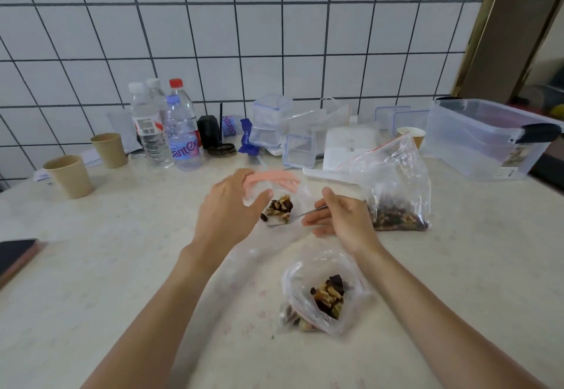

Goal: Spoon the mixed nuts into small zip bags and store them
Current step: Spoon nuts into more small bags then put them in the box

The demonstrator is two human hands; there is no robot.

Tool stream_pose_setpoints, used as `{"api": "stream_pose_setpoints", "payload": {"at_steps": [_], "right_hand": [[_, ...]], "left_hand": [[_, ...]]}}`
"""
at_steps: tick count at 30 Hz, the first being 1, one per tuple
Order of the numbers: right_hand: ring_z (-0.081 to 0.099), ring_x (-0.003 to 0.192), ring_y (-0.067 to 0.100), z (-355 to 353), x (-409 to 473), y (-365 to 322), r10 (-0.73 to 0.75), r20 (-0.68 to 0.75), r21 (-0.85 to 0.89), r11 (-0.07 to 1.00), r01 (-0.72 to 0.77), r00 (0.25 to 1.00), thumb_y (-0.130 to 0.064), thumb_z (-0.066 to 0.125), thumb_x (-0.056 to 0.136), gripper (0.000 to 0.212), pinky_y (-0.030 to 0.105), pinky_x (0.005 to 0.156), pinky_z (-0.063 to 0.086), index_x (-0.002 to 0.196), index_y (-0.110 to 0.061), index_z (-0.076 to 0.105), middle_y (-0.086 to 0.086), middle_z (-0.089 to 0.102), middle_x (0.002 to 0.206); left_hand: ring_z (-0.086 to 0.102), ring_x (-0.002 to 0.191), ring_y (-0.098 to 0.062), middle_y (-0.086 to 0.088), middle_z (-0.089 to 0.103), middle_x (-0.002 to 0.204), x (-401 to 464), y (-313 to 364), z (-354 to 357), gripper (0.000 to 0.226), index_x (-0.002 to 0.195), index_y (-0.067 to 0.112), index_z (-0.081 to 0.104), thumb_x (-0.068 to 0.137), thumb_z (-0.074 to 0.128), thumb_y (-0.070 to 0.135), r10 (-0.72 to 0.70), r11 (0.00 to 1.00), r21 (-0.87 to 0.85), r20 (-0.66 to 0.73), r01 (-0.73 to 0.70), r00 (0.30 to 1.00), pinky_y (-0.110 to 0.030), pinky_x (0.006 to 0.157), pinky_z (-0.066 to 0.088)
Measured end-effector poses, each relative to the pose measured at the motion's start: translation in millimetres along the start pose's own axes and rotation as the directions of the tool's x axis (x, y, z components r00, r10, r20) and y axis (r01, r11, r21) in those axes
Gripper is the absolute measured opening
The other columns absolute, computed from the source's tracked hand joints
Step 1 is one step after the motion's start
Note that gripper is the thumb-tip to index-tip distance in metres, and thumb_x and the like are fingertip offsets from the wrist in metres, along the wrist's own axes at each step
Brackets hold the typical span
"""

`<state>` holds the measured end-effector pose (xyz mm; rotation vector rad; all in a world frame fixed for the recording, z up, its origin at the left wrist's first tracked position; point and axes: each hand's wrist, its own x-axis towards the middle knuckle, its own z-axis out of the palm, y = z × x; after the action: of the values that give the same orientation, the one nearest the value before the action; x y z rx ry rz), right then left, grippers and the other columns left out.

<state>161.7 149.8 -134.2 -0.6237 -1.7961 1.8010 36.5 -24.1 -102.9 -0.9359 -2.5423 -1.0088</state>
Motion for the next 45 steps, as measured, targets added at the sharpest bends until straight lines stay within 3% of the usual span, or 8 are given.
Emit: {"api": "stream_pose_setpoints", "payload": {"at_steps": [4,11,19,25,35,38,41,45], "right_hand": [[0.079,0.086,0.023,-4.2,6.3,8.9,-0.077,0.076,-0.012,0.997,0.078,0.994,-0.033,0.069,0.098,0.028,0.029,0.075,0.064,0.100,-0.004,0.070,0.010,0.080,0.086],[0.078,0.088,0.016,2.9,5.8,12.5,-0.184,0.126,-0.119,0.973,0.199,0.975,-0.021,0.055,0.106,0.011,0.030,0.083,0.062,0.099,-0.013,0.057,0.007,0.080,0.086],[0.079,0.080,0.021,8.3,1.0,12.5,-0.228,0.001,-0.066,0.972,0.227,0.974,-0.024,0.047,0.109,0.014,0.041,0.077,0.065,0.099,-0.015,0.050,0.009,0.080,0.084],[0.079,0.084,0.021,6.2,0.2,11.8,-0.228,0.016,-0.053,0.972,0.229,0.973,-0.025,0.046,0.110,0.020,0.035,0.082,0.064,0.103,-0.007,0.053,0.009,0.080,0.083],[0.079,0.085,0.025,13.6,-2.9,8.2,-0.169,0.093,-0.004,0.985,0.170,0.981,-0.022,0.048,0.109,0.020,0.026,0.078,0.061,0.103,-0.004,0.054,0.015,0.079,0.083],[0.079,0.085,0.028,12.7,1.2,10.1,-0.155,0.049,0.042,0.987,0.153,0.987,-0.020,0.048,0.109,0.016,0.034,0.082,0.063,0.104,-0.005,0.053,0.015,0.079,0.085],[0.079,0.084,0.027,10.6,3.7,12.6,-0.131,0.028,0.069,0.989,0.128,0.991,-0.021,0.047,0.110,0.015,0.034,0.080,0.064,0.105,-0.007,0.052,0.012,0.080,0.085],[0.079,0.083,0.024,10.7,5.1,15.8,-0.132,0.023,0.054,0.990,0.131,0.991,-0.021,0.047,0.110,0.014,0.035,0.080,0.064,0.104,-0.009,0.051,0.009,0.080,0.084]], "left_hand": [[0.067,0.087,-0.021,0.008,0.072,0.097,2.9,-5.6,9.5,0.026,0.122,0.033,0.062,0.098,0.064,0.043,0.007,1.000,-0.018,-0.030,-0.007,1.000,-0.033,0.071,0.049],[0.061,0.066,0.000,0.021,0.064,0.072,2.9,-8.4,12.2,0.031,0.103,0.037,0.060,0.083,0.082,0.049,-0.042,0.995,-0.088,-0.019,0.041,0.999,-0.022,0.059,0.046],[0.061,0.066,-0.010,0.010,0.063,0.070,-0.3,-5.6,14.0,0.006,0.095,0.027,0.070,0.095,0.074,0.032,0.025,0.986,-0.161,-0.130,-0.046,0.991,-0.032,0.060,0.050],[0.065,0.074,-0.012,0.009,0.072,0.082,-3.8,-1.2,14.9,0.007,0.101,0.023,0.074,0.096,0.072,0.026,0.059,0.972,-0.217,-0.129,-0.086,0.990,-0.042,0.068,0.056],[0.064,0.074,-0.007,0.014,0.071,0.082,-2.8,0.8,10.3,0.011,0.105,0.024,0.075,0.095,0.073,0.028,0.058,0.960,-0.266,-0.129,-0.091,0.990,-0.030,0.065,0.052],[0.064,0.077,-0.009,0.016,0.069,0.084,-1.9,-2.2,6.9,0.021,0.104,0.029,0.069,0.090,0.076,0.044,0.012,0.982,-0.184,-0.106,-0.031,0.994,-0.033,0.066,0.053],[0.059,0.085,-0.017,0.012,0.061,0.094,-4.7,-8.4,7.1,0.065,0.112,0.028,0.057,0.070,0.077,0.074,-0.110,0.992,0.062,0.000,0.109,0.994,-0.034,0.068,0.047],[0.056,0.083,-0.025,0.002,0.057,0.095,-7.5,-17.3,14.2,0.076,0.110,0.021,0.050,0.066,0.081,0.074,-0.261,0.944,0.244,0.139,0.223,0.955,-0.035,0.066,0.043]]}}
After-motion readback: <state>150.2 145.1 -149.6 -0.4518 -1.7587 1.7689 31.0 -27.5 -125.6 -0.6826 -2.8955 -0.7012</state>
